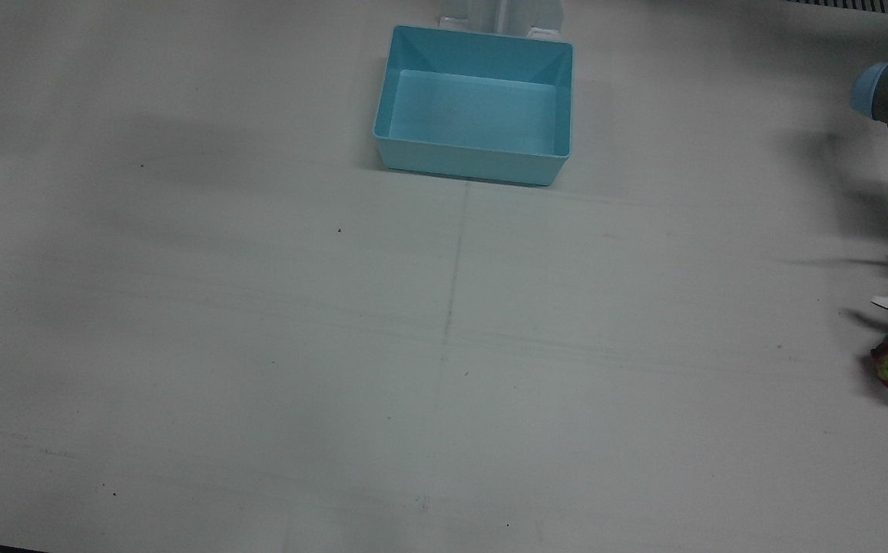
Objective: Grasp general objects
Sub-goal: 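Move the left hand down onto the pink dragon fruit, then close the left hand around the dragon fruit and lift it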
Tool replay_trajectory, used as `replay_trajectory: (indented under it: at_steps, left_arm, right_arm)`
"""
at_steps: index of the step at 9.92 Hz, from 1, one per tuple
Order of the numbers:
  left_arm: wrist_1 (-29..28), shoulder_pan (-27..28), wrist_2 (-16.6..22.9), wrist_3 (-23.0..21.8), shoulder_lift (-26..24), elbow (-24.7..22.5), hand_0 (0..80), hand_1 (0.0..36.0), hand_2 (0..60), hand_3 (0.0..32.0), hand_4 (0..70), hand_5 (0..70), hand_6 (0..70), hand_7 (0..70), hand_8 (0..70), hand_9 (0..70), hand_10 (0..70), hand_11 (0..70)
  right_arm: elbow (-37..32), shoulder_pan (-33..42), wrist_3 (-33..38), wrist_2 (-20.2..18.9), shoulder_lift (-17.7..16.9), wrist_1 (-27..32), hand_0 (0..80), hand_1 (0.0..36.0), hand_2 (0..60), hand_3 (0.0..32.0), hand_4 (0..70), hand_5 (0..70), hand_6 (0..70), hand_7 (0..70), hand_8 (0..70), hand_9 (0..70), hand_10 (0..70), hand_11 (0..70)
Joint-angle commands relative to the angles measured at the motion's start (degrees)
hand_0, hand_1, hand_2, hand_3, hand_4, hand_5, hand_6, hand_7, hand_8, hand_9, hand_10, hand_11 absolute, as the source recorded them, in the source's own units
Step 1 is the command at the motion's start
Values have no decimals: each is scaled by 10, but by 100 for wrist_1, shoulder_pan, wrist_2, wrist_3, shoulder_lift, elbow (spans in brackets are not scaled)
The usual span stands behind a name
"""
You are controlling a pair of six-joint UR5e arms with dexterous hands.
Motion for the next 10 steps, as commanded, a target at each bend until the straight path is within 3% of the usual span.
replay_trajectory:
  at_steps: [1,2,3,4,5,6,7,8,9,10]
  left_arm:
    - [145,73,-174,-7,-126,149,555,175,0,178,0,187,0,130,0,12,0,1]
    - [146,65,-210,2,-136,211,551,172,0,122,0,194,22,147,7,15,4,24]
    - [146,73,-297,-6,-136,220,548,168,0,40,0,195,44,173,20,20,29,60]
    - [180,74,-324,-7,-171,220,533,153,0,0,0,190,64,208,48,27,60,103]
    - [355,74,-324,2,-302,229,522,139,0,0,9,212,134,281,104,42,133,207]
    - [426,82,-324,-6,-346,229,513,123,0,0,104,271,249,380,167,115,260,389]
    - [462,126,-333,-7,-364,229,505,106,0,0,155,304,307,411,203,164,320,466]
    - [497,126,-377,-7,-382,229,490,74,0,0,238,374,416,455,284,267,436,616]
    - [584,205,-542,-7,-391,220,483,59,10,0,264,403,472,486,344,338,523,700]
    - [681,319,-674,-24,-391,211,475,45,49,0,300,447,524,518,400,397,599,700]
  right_arm:
    - [0,0,0,0,0,0,0,0,0,0,0,0,0,0,0,0,0,0]
    - [0,8,0,0,0,0,0,0,0,0,0,0,0,0,0,0,0,0]
    - [0,0,0,0,0,0,0,0,0,0,0,0,0,0,0,0,0,0]
    - [0,0,0,0,0,0,0,0,0,0,0,0,0,0,0,0,0,0]
    - [0,8,0,0,0,0,0,0,0,0,0,0,0,0,0,0,0,0]
    - [0,0,0,0,0,0,0,0,0,0,0,0,0,0,0,0,0,0]
    - [0,0,0,0,0,0,0,0,0,0,0,0,0,0,0,0,0,0]
    - [0,0,0,0,0,0,0,0,0,0,0,0,0,0,0,0,0,0]
    - [0,0,0,0,0,0,0,0,0,0,0,0,0,0,0,0,0,0]
    - [0,0,0,0,0,0,0,0,0,0,0,0,0,0,0,0,0,0]
